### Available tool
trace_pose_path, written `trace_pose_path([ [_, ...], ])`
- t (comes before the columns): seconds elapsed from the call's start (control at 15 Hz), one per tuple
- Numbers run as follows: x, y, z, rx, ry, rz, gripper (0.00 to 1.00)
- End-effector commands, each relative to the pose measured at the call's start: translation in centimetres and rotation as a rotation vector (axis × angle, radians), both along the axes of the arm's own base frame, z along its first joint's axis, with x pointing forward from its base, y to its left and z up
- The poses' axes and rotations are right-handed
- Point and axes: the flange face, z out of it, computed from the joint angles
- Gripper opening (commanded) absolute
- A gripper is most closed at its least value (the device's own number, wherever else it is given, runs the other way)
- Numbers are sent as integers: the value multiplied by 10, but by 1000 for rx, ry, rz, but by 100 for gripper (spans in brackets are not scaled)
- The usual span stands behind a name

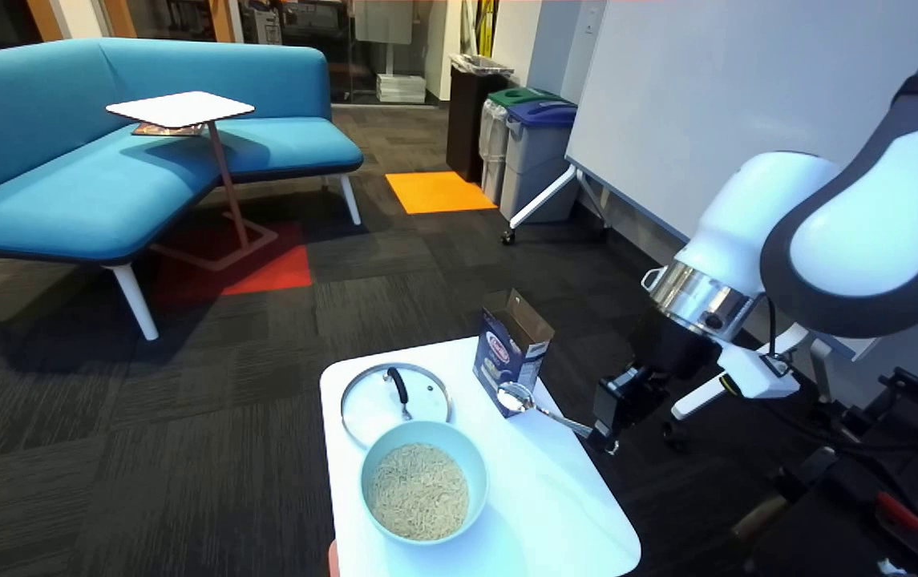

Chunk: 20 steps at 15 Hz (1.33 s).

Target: Remove the spoon from the bowl.

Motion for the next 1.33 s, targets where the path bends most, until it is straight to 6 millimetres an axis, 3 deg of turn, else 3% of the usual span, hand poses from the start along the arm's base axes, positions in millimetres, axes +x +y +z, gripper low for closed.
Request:
trace_pose_path([
  [0.0,14,-11,-34,26,52,-28,1],
  [0.27,23,-1,-58,63,65,1,1],
  [0.73,22,16,-78,38,108,16,1],
  [0.8,21,19,-80,30,110,23,30],
  [0.93,20,26,-80,18,108,34,38],
  [1.27,9,41,-58,-30,35,62,75],
])
